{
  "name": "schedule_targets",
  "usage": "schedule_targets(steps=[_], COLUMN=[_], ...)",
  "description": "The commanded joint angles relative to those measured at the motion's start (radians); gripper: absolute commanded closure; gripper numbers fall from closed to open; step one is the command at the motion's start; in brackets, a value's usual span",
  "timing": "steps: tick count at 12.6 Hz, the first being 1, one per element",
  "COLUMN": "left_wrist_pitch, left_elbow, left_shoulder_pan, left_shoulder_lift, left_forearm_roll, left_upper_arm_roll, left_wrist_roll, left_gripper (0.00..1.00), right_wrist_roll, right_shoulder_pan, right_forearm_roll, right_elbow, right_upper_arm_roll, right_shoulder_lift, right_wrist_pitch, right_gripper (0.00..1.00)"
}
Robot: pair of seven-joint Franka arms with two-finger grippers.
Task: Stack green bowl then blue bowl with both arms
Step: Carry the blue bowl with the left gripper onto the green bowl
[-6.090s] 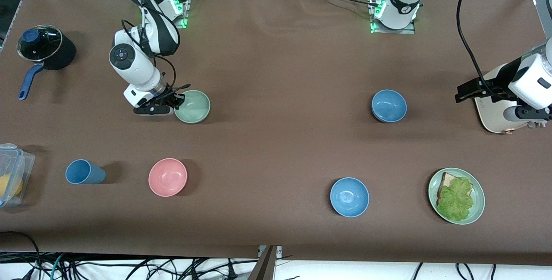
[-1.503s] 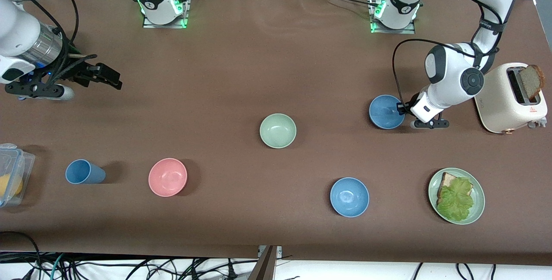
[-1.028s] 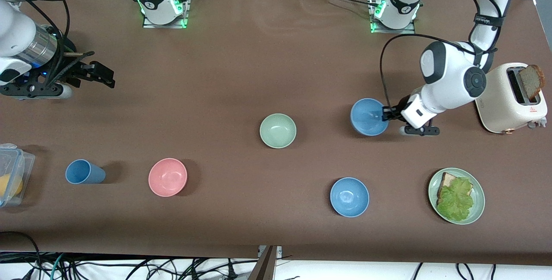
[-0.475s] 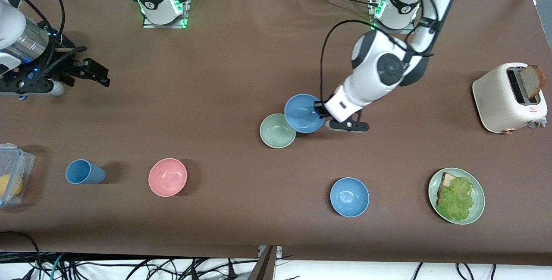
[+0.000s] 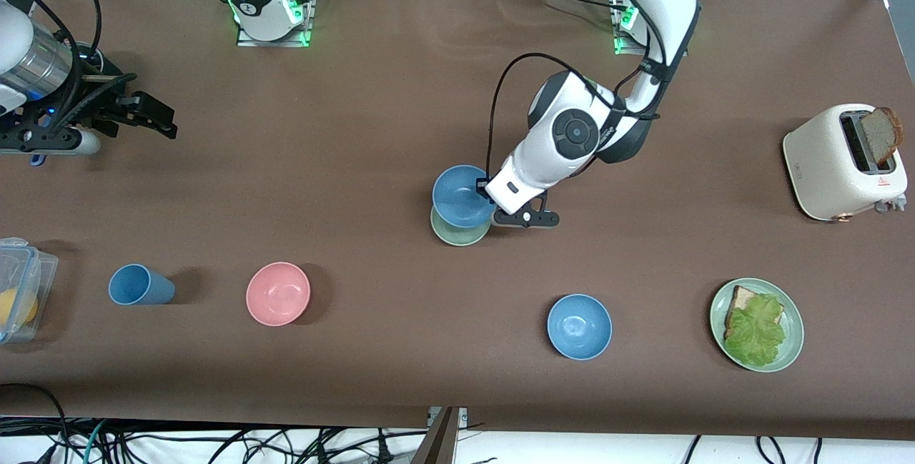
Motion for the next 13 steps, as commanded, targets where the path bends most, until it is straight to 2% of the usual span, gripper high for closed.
schedule_targets(steps=[1, 5, 7, 8, 9, 11, 13], left_wrist_pitch=[-0.009, -0.008, -0.008, -0.008, -0.009, -0.037, -0.2], left_elbow=[0.085, 0.087, 0.09, 0.102, 0.11, 0.152, 0.206], left_shoulder_pan=[-0.062, -0.075, -0.075, -0.075, -0.073, -0.065, -0.062], left_shoulder_lift=[0.068, 0.088, 0.091, 0.089, 0.083, 0.06, 0.025], left_forearm_roll=[0.026, 0.026, 0.025, 0.025, 0.023, 0.015, 0.017], left_upper_arm_roll=[0.075, 0.086, 0.086, 0.086, 0.089, 0.103, 0.164], left_wrist_roll=[-0.034, -0.034, -0.035, -0.037, -0.037, -0.041, -0.038], left_gripper=[1.0, 1.0, 0.64, 0.37, 0.0, 0.0, 0.0], right_wrist_roll=[-0.001, -0.004, -0.012, -0.012, -0.014, -0.015, -0.014], right_shoulder_pan=[-0.003, -0.004, -0.004, -0.004, -0.004, -0.004, -0.004], right_forearm_roll=[-0.002, -0.002, -0.005, -0.005, -0.005, -0.005, -0.009], right_elbow=[0.004, -0.002, -0.007, -0.012, -0.012, -0.007, -0.007], right_upper_arm_roll=[-0.001, -0.001, -0.013, -0.016, -0.028, -0.035, -0.035], right_shoulder_lift=[-0.006, 0.0, 0.0, -0.001, -0.001, 0.0, -0.001], right_wrist_pitch=[-0.019, -0.019, -0.029, -0.045, -0.04, -0.023, -0.016], right_gripper=[0.01, 0.01, 0.01, 0.01, 0.01, 0.01, 0.01])
